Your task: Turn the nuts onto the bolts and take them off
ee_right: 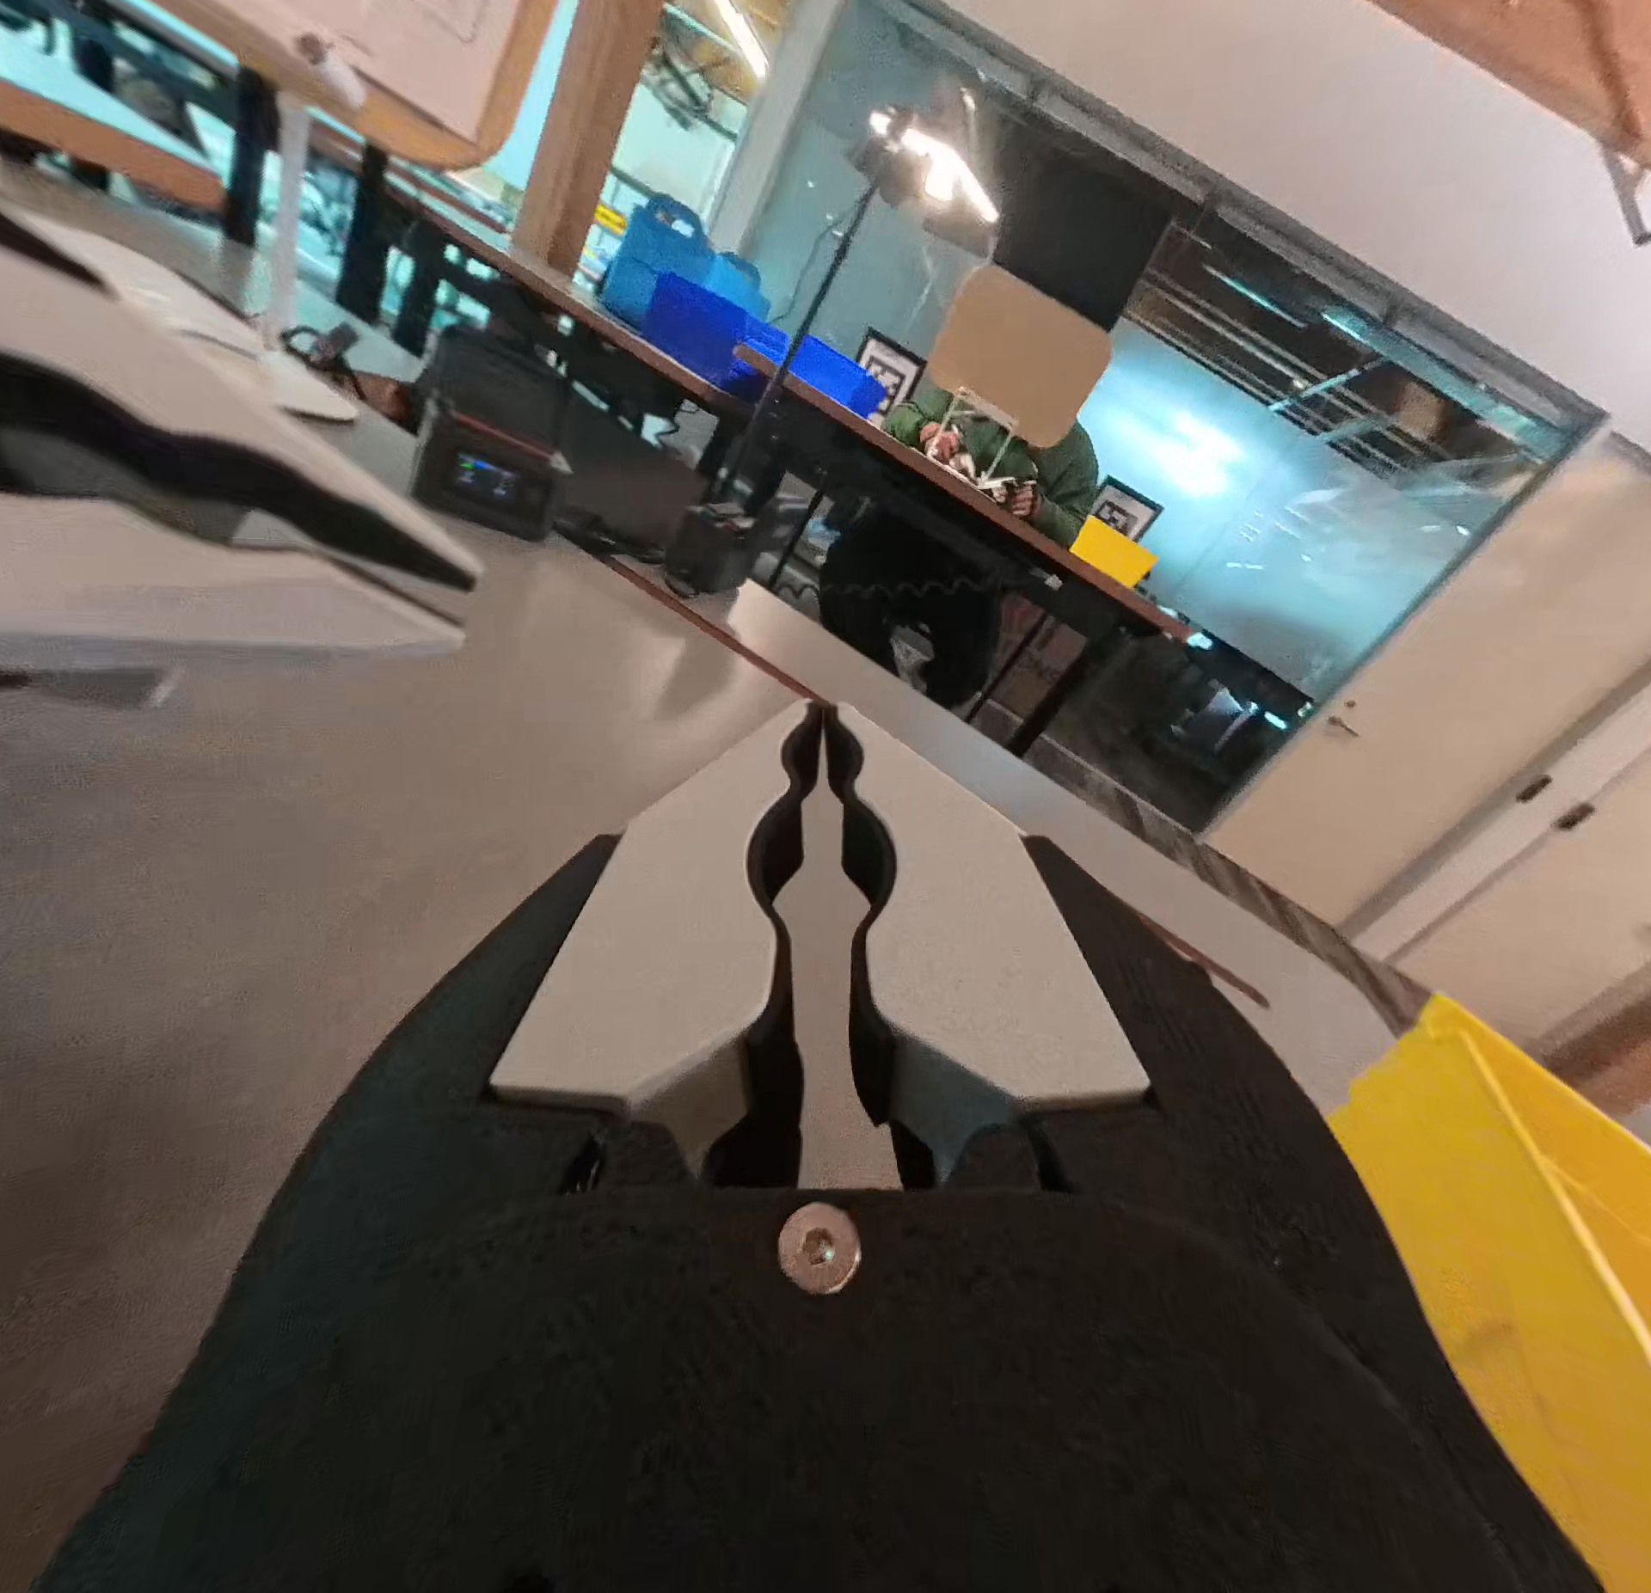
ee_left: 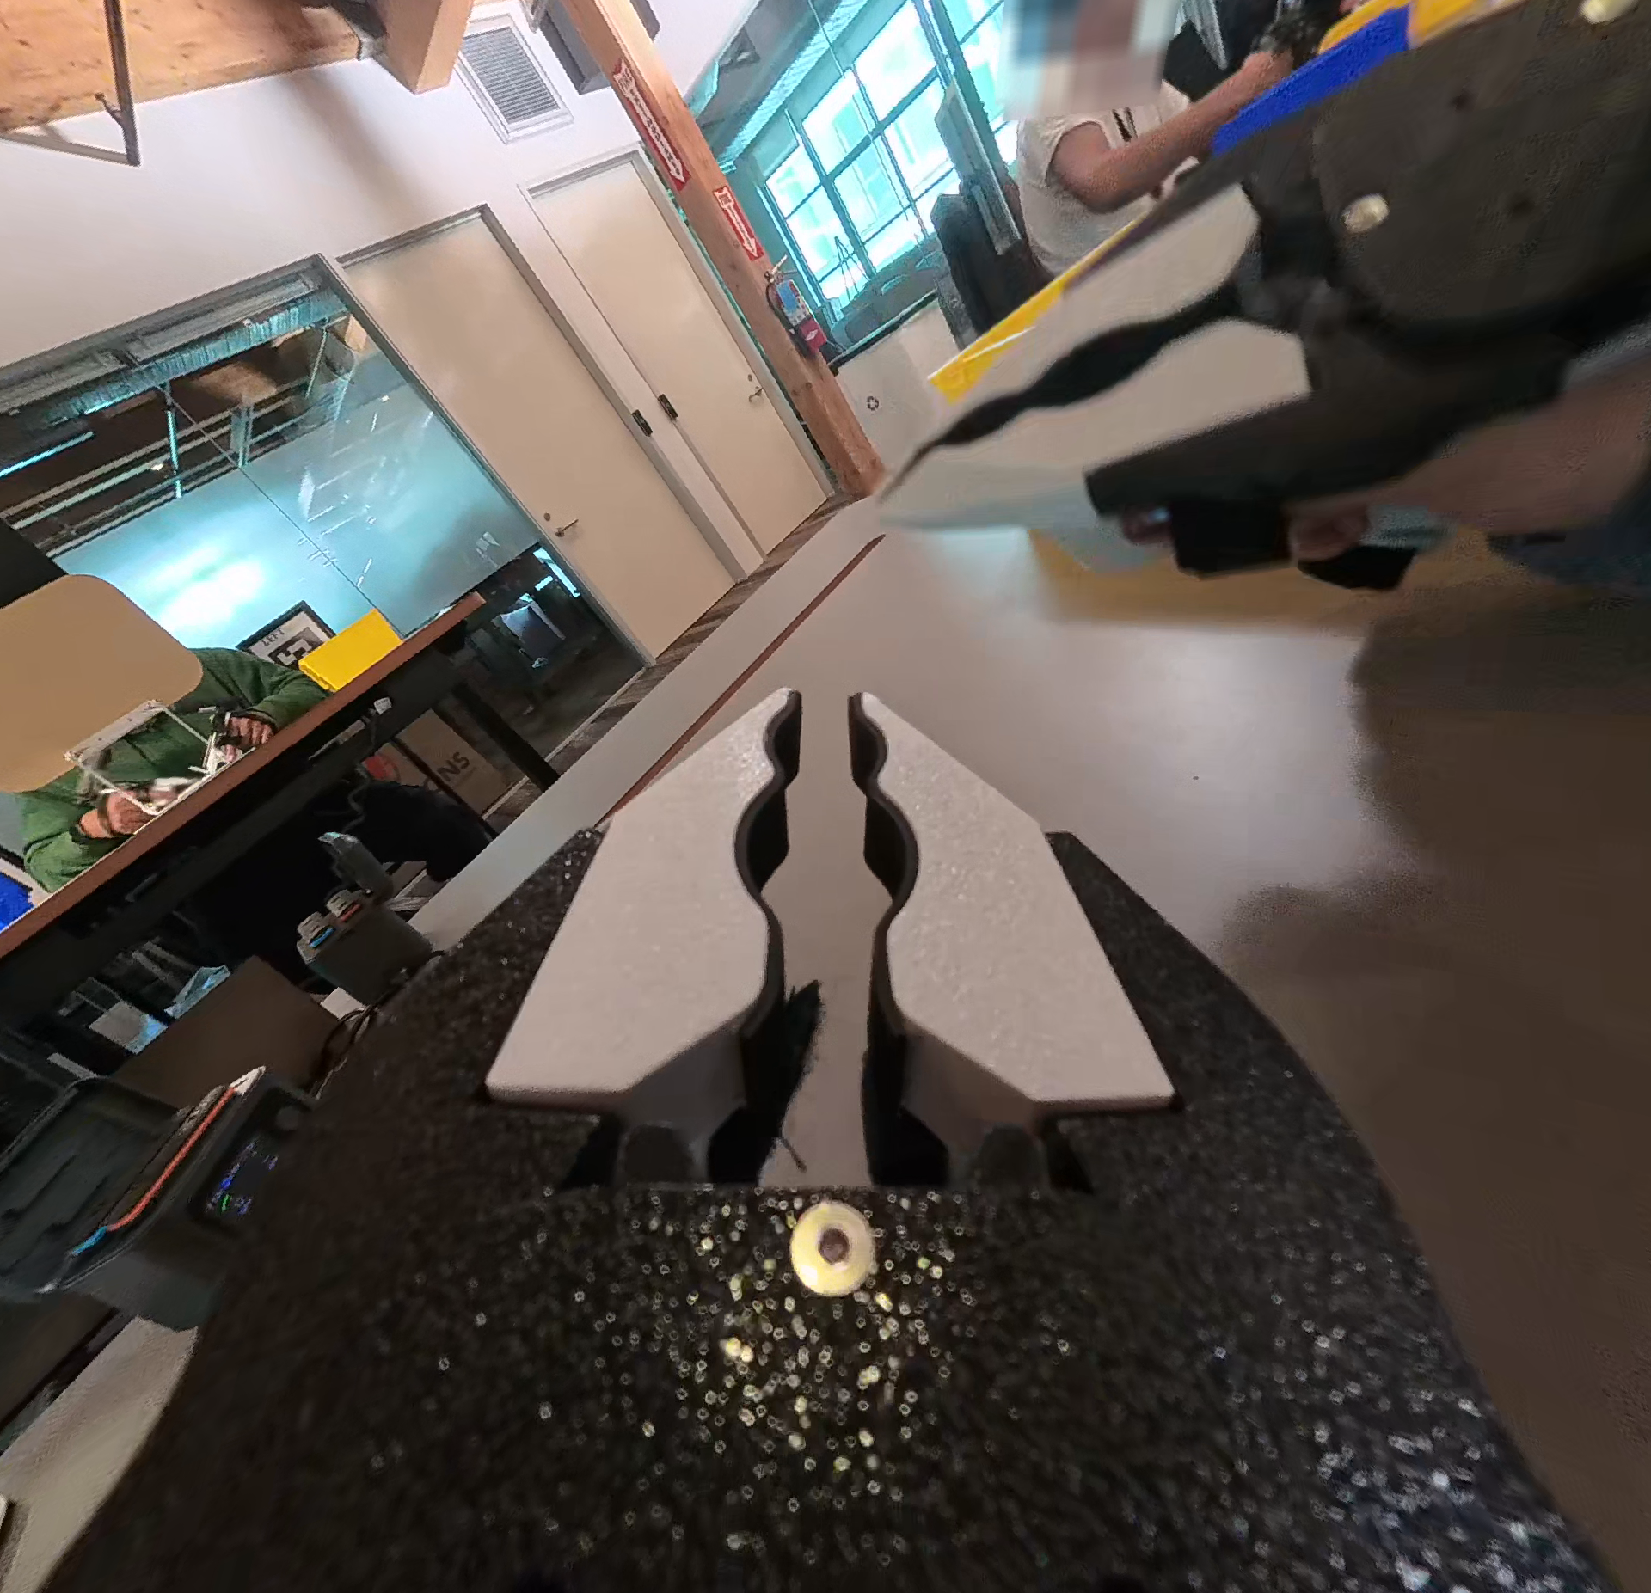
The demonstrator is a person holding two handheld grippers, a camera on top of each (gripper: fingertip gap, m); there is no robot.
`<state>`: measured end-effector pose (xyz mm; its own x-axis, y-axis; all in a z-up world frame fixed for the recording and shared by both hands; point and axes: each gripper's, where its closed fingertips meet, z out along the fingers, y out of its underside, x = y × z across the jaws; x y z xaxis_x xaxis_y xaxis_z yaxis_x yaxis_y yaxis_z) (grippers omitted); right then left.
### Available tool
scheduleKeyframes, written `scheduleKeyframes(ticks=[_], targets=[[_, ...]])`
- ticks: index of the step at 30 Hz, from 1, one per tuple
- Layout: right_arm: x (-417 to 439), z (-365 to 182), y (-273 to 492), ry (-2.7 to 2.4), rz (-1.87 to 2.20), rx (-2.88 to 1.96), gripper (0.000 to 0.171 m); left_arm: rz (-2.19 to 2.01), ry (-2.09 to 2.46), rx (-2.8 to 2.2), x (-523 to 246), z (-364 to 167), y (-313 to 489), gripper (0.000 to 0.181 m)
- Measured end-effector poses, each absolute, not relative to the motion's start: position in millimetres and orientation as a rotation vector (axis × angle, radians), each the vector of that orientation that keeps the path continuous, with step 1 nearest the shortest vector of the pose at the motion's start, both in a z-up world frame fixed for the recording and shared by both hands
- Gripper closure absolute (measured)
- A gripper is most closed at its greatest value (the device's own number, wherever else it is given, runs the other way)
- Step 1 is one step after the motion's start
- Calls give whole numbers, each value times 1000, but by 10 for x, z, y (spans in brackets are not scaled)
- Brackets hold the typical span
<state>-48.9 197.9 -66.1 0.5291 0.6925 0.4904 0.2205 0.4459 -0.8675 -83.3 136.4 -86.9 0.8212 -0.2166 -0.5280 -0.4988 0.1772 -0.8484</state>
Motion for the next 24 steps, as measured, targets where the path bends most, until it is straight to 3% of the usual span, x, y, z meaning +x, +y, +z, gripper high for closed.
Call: scheduleKeyframes(ticks=[9,11,16,20,24], targets=[[-554,-746,1813,-1072,351,-1023,171,266,618,-1410,-892,-848,1375,172],[-517,-723,1840,-1042,414,-1053,171,327,586,-1390,-982,-753,1357,156],[-514,-652,1794,-1012,541,-1056,171,347,468,-1345,-1144,-421,1196,135],[-463,-436,1676,-973,624,-1021,141,340,251,-1476,-1375,-150,984,92],[-113,155,1813,-950,610,-1064,120,552,42,-1645,-1852,255,465,74]])
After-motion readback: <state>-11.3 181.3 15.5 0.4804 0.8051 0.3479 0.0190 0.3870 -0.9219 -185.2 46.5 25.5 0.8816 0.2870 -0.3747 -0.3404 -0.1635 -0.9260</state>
